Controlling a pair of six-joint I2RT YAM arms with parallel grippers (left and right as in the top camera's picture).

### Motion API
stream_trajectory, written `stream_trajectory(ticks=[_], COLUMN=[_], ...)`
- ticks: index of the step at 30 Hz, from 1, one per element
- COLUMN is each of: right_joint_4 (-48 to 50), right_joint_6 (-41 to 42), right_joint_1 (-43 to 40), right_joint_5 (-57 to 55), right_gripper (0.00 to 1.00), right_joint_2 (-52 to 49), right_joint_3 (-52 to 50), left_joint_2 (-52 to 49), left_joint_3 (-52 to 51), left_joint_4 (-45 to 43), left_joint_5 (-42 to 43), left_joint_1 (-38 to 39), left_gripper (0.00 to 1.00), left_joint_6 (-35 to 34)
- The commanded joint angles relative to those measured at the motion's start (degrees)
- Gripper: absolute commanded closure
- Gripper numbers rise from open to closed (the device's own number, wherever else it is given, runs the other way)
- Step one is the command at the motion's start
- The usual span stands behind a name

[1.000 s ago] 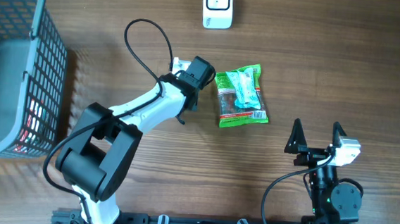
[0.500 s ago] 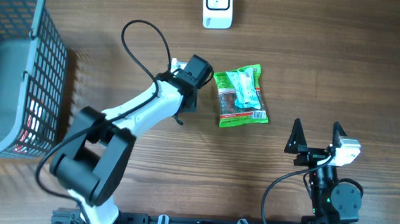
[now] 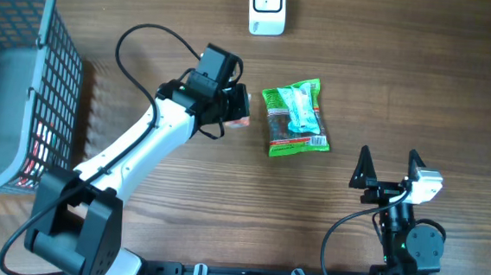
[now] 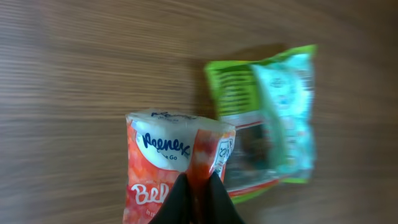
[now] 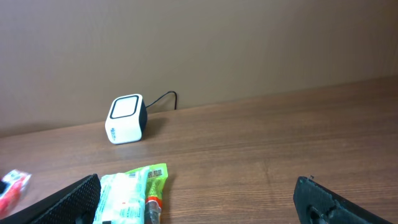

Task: Scan the item barcode
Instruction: 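Move the tissue pack right and set it against the green bag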

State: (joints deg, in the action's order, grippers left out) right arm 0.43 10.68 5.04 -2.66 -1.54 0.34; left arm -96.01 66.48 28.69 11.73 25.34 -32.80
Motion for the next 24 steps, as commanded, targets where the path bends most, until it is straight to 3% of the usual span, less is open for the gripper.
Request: stream_trajectory(ticks=[1,9,24], right_joint_4=[0.3,0.3,0.3], right_joint_6=[0.2,0.2,0.2], right_joint_1=[-0.3,-0.3,-0.3], right_joint_5=[-0.7,-0.7,-0.7], right_gripper=[0.0,0.0,0.0], right_joint_2=[0.2,0.2,0.2], right_joint_3=[0.0,0.0,0.0], left_joint_2=[-0.9,-0.9,-7.6], left_joint_3=[-4.7,-19.1,-21.4], left_joint_4=[-5.8,-30.1,-39.3], left_joint_5=[12.2,19.8,19.3], left_joint_1=[-2.1,-4.4,-4.5], left_gripper=[0.96,0.96,0.96], left_joint_6=[-4.9,-12.4,-14.4])
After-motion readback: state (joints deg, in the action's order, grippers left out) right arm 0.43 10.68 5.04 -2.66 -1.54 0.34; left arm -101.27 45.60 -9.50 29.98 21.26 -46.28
